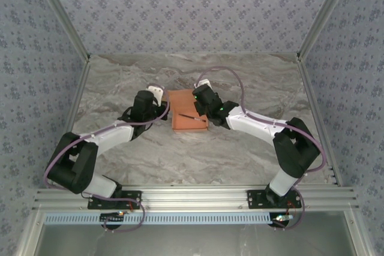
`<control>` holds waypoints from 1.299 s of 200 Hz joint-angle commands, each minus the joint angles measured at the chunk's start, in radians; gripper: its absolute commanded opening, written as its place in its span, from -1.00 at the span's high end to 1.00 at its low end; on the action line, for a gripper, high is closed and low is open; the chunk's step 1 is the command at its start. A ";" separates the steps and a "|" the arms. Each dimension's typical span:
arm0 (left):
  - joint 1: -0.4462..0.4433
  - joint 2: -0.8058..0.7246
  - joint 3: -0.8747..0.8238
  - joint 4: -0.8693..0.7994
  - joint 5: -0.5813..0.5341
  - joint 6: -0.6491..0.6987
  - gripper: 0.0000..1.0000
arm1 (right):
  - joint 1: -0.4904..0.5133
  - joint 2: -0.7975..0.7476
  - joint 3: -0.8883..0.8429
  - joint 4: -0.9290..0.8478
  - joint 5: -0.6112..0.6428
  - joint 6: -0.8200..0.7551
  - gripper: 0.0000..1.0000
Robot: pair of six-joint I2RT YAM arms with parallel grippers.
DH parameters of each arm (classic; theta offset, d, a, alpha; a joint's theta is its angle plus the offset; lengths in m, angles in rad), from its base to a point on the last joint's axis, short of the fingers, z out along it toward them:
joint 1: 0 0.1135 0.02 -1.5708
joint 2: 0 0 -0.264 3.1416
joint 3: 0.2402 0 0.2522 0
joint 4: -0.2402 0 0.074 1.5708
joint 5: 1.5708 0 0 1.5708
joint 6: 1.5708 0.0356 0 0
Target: Fold the paper box
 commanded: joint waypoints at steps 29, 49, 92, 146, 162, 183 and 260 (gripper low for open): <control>-0.056 -0.027 -0.016 0.068 -0.132 -0.176 0.84 | -0.008 0.028 0.020 -0.019 0.020 0.089 0.82; -0.057 -0.031 -0.014 0.067 -0.101 -0.158 0.75 | -0.011 0.021 0.004 -0.015 0.023 0.089 0.83; -0.047 -0.032 -0.017 0.049 -0.099 -0.066 0.65 | -0.025 -0.006 -0.046 0.029 -0.024 0.044 0.83; -0.033 0.011 -0.002 0.079 -0.044 -0.053 0.74 | -0.026 -0.002 -0.051 0.055 -0.060 0.049 0.83; -0.033 0.017 0.003 0.073 -0.041 -0.046 0.74 | -0.027 0.005 -0.041 0.051 -0.061 0.044 0.84; -0.024 -0.016 -0.008 0.047 -0.067 -0.024 0.70 | -0.032 0.001 -0.040 0.034 -0.044 0.009 0.84; 0.090 -0.077 -0.010 -0.074 0.107 0.112 0.06 | -0.055 -0.012 -0.053 0.038 -0.124 -0.172 0.84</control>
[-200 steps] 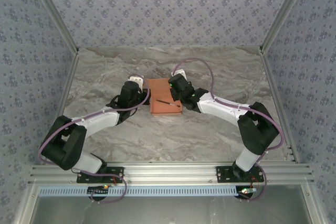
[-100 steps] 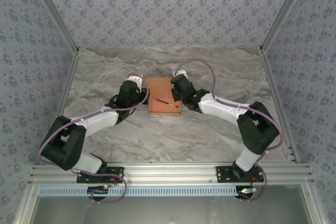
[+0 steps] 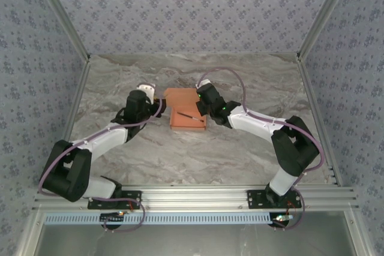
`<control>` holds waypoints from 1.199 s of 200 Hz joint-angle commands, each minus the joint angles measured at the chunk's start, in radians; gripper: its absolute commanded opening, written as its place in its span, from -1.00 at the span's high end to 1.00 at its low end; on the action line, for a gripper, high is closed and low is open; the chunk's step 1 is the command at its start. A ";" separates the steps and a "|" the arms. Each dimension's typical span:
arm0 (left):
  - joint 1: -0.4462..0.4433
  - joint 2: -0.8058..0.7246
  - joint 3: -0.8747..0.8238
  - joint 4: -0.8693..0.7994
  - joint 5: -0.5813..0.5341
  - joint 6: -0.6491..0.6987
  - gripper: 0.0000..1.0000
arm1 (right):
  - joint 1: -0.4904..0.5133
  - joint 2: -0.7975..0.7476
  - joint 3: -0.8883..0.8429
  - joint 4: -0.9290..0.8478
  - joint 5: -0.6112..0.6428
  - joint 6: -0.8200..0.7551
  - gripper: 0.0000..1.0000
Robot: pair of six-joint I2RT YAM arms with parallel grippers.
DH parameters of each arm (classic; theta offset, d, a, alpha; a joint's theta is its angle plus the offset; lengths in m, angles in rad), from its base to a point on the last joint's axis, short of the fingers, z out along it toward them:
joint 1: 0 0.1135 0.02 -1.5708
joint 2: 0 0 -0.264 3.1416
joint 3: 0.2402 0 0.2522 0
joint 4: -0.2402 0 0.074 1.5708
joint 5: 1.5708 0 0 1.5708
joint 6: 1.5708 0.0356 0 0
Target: Fold the paper box
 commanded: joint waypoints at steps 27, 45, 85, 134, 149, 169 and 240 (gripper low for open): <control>0.016 0.046 0.050 -0.071 0.185 0.138 -0.04 | -0.015 -0.022 -0.016 -0.029 -0.039 -0.085 0.84; 0.018 0.081 0.073 -0.076 0.183 0.156 -0.06 | -0.015 -0.024 -0.014 -0.031 -0.042 -0.087 0.84; 0.019 0.105 0.100 -0.087 0.164 0.165 -0.07 | -0.015 -0.051 -0.016 -0.031 -0.052 -0.100 0.85; 0.026 0.030 0.054 -0.082 0.162 0.176 -0.07 | -0.028 -0.095 -0.015 -0.021 -0.150 -0.135 0.85; 0.040 0.014 0.043 -0.082 0.163 0.183 -0.08 | -0.044 -0.090 -0.011 -0.028 -0.191 -0.150 0.86; 0.056 0.012 0.038 -0.082 0.179 0.199 -0.12 | -0.062 -0.082 -0.010 -0.034 -0.246 -0.174 0.86; 0.075 0.131 0.101 -0.048 0.289 0.249 -0.27 | -0.092 -0.057 0.007 -0.035 -0.311 -0.207 0.86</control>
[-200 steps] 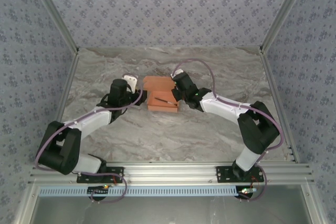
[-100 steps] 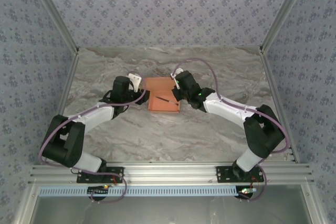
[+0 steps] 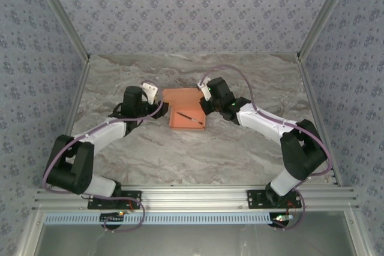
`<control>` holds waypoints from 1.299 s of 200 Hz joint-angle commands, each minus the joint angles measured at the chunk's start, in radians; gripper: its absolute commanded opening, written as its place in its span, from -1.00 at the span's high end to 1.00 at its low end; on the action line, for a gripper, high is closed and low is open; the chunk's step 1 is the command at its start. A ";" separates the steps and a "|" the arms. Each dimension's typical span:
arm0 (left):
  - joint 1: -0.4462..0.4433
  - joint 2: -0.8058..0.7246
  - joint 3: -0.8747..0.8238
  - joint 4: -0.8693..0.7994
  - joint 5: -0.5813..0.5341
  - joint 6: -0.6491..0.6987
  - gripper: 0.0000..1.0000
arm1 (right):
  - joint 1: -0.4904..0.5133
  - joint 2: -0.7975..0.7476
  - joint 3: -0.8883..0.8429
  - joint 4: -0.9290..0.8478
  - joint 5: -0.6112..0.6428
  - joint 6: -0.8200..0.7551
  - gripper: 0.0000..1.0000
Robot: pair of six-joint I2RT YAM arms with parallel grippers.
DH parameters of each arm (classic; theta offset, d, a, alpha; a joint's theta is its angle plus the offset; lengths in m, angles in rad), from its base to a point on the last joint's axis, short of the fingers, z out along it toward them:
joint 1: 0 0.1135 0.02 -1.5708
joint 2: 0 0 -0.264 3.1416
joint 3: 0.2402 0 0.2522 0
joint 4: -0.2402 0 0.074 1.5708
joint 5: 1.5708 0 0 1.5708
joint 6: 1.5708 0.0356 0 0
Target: Fold the paper box
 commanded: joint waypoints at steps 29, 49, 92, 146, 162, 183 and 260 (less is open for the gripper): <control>0.006 0.104 0.081 0.028 0.082 0.045 -0.19 | -0.010 0.015 0.019 -0.025 -0.036 -0.025 0.87; 0.006 0.105 0.083 0.036 0.095 0.033 -0.06 | -0.013 0.016 0.021 -0.031 -0.028 -0.025 0.87; 0.006 0.095 0.067 0.058 0.108 0.023 0.34 | -0.013 0.023 0.028 -0.036 -0.021 -0.016 0.88; -0.005 0.097 0.063 0.081 0.110 -0.027 0.71 | 0.003 0.036 0.050 -0.054 0.068 0.066 0.86; -0.021 0.077 0.053 0.104 0.067 -0.073 0.77 | 0.018 0.051 0.075 -0.090 0.152 0.132 0.85; -0.063 0.042 0.050 0.098 -0.043 -0.119 0.81 | 0.054 0.082 0.140 -0.168 0.322 0.202 0.83; -0.223 -0.010 0.017 0.119 -0.579 -0.477 0.90 | 0.082 0.129 0.164 -0.127 0.522 0.433 0.87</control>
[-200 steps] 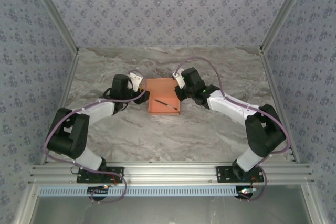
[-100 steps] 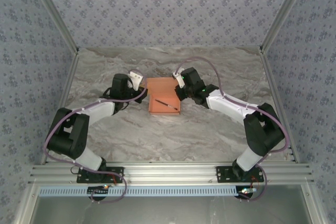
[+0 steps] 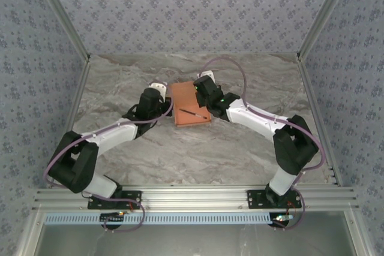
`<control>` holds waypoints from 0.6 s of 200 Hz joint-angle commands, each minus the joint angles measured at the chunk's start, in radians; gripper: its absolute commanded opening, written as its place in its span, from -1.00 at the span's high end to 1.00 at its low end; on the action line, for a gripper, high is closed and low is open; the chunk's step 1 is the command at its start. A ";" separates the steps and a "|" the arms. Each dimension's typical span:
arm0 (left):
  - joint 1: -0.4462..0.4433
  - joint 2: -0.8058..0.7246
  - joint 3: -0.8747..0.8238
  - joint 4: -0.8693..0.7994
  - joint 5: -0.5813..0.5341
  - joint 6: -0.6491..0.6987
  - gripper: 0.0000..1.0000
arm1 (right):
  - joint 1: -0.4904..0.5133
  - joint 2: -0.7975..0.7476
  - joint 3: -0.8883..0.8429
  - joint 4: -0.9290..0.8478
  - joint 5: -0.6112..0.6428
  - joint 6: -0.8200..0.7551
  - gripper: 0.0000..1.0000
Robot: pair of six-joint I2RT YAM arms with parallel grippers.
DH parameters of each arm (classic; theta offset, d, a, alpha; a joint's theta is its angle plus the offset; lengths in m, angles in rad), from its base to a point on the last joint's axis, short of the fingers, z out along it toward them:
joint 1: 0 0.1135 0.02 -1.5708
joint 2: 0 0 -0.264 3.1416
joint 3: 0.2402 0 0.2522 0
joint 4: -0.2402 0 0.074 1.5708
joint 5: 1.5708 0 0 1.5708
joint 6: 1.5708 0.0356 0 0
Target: Fold the paper box
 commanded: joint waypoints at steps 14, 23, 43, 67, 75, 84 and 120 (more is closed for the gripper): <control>-0.033 -0.012 -0.019 0.081 -0.281 -0.202 0.91 | -0.005 0.045 -0.013 0.056 0.128 0.121 0.86; -0.048 -0.001 -0.013 0.086 -0.319 -0.209 0.92 | -0.006 0.048 -0.023 0.092 0.125 0.132 0.86; -0.073 0.029 0.005 0.103 -0.404 -0.215 0.97 | -0.003 0.048 -0.033 0.154 0.136 0.146 0.86; -0.088 0.069 0.005 0.152 -0.464 -0.243 1.00 | -0.002 0.057 -0.039 0.211 0.159 0.154 0.86; -0.096 0.083 0.005 0.167 -0.475 -0.253 1.00 | -0.003 0.061 -0.042 0.224 0.166 0.157 0.86; -0.108 0.102 0.008 0.183 -0.504 -0.255 1.00 | -0.003 0.066 -0.049 0.239 0.168 0.163 0.85; -0.138 0.155 0.012 0.215 -0.559 -0.281 1.00 | -0.001 0.087 -0.099 0.282 0.158 0.174 0.85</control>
